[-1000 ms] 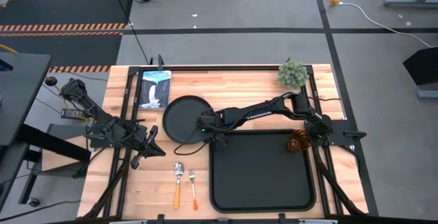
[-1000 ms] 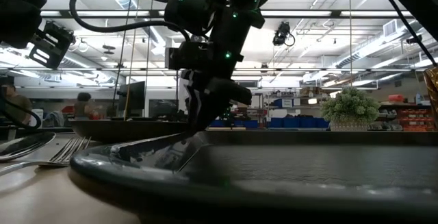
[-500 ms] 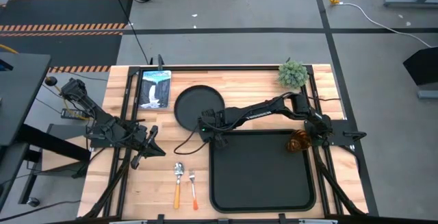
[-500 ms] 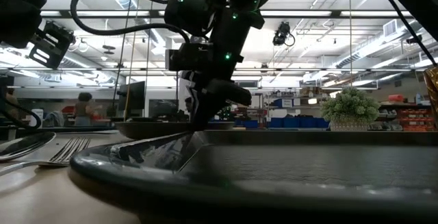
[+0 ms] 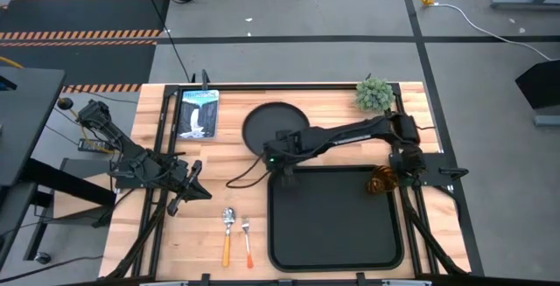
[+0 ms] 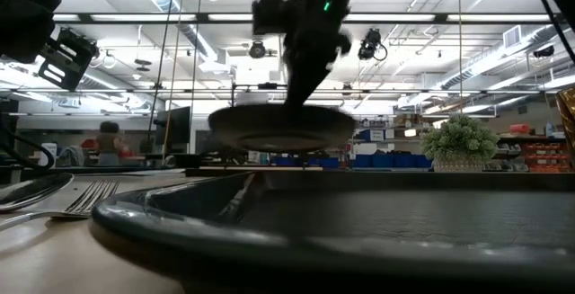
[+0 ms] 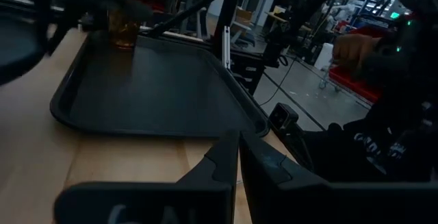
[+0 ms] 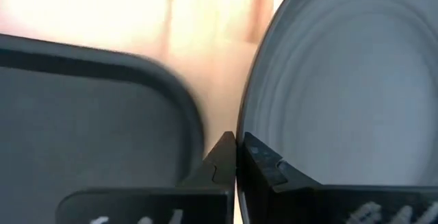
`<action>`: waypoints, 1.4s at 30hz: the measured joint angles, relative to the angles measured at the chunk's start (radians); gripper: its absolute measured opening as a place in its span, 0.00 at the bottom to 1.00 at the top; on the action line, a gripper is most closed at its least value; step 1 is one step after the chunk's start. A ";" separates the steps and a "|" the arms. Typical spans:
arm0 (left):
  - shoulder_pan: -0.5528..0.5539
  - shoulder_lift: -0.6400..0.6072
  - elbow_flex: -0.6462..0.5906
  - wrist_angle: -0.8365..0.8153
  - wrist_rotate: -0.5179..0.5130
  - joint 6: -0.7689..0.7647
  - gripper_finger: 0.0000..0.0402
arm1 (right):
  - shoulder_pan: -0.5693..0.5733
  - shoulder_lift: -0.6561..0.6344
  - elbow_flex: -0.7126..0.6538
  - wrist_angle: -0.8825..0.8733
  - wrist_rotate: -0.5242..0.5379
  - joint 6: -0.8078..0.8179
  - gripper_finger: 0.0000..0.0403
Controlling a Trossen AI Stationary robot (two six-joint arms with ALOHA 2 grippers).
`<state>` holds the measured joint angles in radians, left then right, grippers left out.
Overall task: Pick and place plate/cup/fork/spoon on tray
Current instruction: Put the black plate on the black tray
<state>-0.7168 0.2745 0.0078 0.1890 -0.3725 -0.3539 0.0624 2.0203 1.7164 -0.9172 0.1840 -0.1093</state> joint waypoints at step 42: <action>0.000 0.000 0.000 0.000 0.000 0.000 0.06 | 0.714 -0.109 -0.011 -0.089 0.025 1.453 0.03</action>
<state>-0.7166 0.2749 0.0078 0.1890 -0.3725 -0.3538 0.7762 1.9114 1.7050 -1.0063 0.2088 1.3438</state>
